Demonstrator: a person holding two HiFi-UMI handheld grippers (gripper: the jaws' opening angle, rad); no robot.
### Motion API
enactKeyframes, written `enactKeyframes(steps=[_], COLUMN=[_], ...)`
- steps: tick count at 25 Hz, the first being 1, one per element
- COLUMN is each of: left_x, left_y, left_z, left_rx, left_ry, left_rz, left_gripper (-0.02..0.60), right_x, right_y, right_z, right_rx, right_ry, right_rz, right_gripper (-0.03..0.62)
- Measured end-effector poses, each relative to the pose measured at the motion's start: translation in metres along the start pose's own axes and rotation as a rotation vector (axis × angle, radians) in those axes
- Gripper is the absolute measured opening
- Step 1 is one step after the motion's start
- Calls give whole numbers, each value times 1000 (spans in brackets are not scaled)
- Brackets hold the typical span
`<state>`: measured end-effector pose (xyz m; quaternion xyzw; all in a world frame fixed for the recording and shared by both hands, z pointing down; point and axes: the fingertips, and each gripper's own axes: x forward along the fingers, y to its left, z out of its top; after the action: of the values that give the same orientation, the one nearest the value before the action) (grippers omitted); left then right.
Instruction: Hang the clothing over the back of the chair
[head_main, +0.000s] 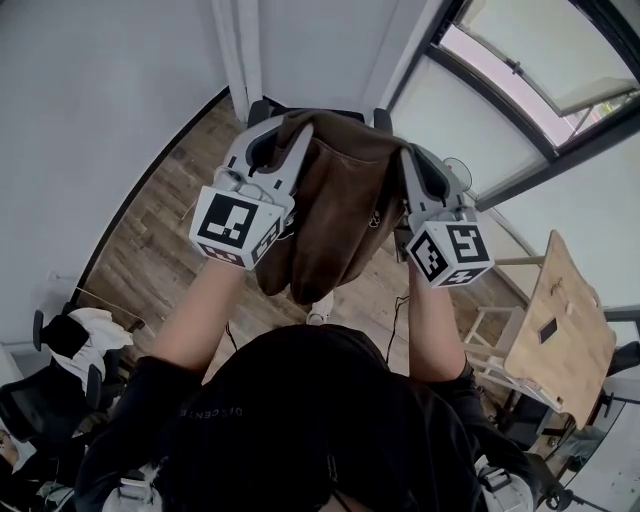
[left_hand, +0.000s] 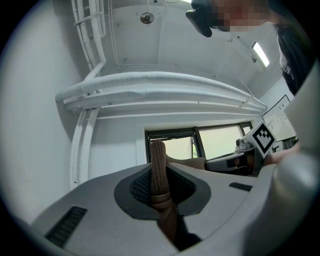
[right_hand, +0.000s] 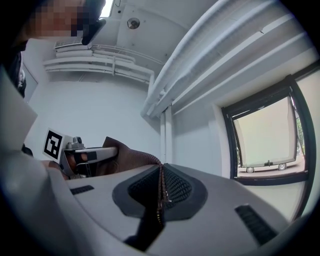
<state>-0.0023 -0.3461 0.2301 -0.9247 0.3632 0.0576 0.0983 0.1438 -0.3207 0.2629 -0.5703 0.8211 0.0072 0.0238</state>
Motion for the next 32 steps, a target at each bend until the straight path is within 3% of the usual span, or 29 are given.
enactKeyframes(steps=[18, 26, 32], left_x=[73, 84, 86], left_y=[26, 41, 54], left_z=[-52, -69, -82], left_rx=[17, 21, 10], left_ry=[110, 144, 165], left_rz=[75, 121, 103], left_gripper=[48, 48, 48], right_x=[59, 82, 95], right_y=[-59, -66, -64], right_z=[-44, -59, -69], right_rx=[70, 80, 88], right_ry=[67, 101, 125], right_rz=[103, 167, 161], right_gripper=[35, 35, 35])
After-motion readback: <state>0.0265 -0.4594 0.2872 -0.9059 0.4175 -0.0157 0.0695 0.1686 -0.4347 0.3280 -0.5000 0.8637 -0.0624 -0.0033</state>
